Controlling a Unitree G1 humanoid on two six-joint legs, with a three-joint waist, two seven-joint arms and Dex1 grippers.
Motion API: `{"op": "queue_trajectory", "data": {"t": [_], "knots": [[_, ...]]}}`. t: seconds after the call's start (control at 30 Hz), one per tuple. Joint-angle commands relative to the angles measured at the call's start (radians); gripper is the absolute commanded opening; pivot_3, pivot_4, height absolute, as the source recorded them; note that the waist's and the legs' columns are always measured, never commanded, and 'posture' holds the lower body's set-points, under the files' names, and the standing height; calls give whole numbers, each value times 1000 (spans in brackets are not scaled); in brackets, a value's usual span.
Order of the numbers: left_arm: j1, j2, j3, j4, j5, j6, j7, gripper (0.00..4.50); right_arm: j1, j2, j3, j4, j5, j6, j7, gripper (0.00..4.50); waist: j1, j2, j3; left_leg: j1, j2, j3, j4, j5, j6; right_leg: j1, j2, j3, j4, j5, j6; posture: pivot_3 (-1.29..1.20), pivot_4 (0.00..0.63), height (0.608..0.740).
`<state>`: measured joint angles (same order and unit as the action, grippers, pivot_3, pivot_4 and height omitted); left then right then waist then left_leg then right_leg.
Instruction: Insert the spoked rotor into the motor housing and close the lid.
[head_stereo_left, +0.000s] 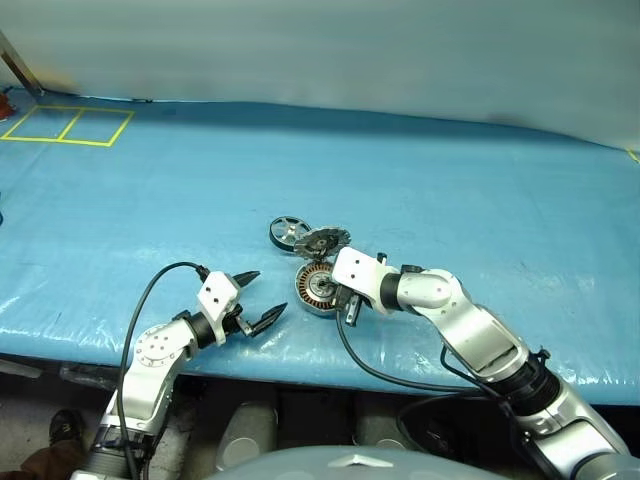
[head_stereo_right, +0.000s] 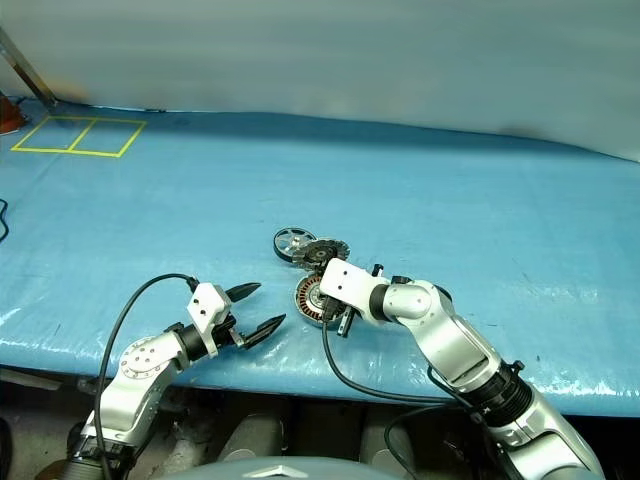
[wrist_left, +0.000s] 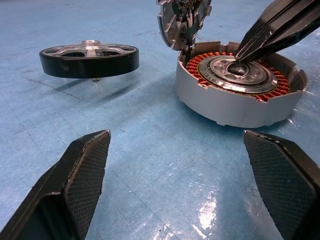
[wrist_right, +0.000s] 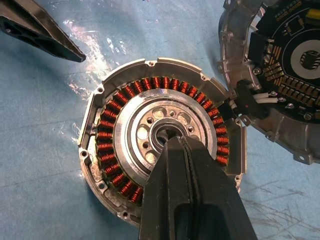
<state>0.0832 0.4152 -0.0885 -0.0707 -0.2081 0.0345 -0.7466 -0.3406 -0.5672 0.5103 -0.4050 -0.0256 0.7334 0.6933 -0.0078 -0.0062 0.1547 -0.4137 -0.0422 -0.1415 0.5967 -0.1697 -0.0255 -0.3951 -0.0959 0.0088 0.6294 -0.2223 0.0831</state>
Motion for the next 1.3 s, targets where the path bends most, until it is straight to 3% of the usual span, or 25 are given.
{"op": "queue_trajectory", "data": {"t": [0.03,0.77,1.07,1.3], "knots": [[2,-5,-1,-2,-4,-20,-2,4500,31,-26,28,27,-24,62,8,13,0,0,0,0,0,0,0,0,0,0,0,0,0,0,0,0,150,740],[20,-18,2,-7,1,-23,7,4500,7,-31,87,56,-84,57,38,13,-2,-1,0,0,0,0,0,0,0,0,0,0,0,0,0,0,150,740],[21,-16,3,-6,1,-23,6,4500,1,20,-14,-18,-19,54,39,13,-3,0,0,-1,0,0,0,0,0,-1,0,0,0,0,0,0,150,740],[5,-14,3,-1,2,-20,2,4500,-8,30,-18,-29,-15,45,28,13,-3,0,0,-2,0,0,-2,0,0,-2,0,0,0,0,0,0,150,740]]}}
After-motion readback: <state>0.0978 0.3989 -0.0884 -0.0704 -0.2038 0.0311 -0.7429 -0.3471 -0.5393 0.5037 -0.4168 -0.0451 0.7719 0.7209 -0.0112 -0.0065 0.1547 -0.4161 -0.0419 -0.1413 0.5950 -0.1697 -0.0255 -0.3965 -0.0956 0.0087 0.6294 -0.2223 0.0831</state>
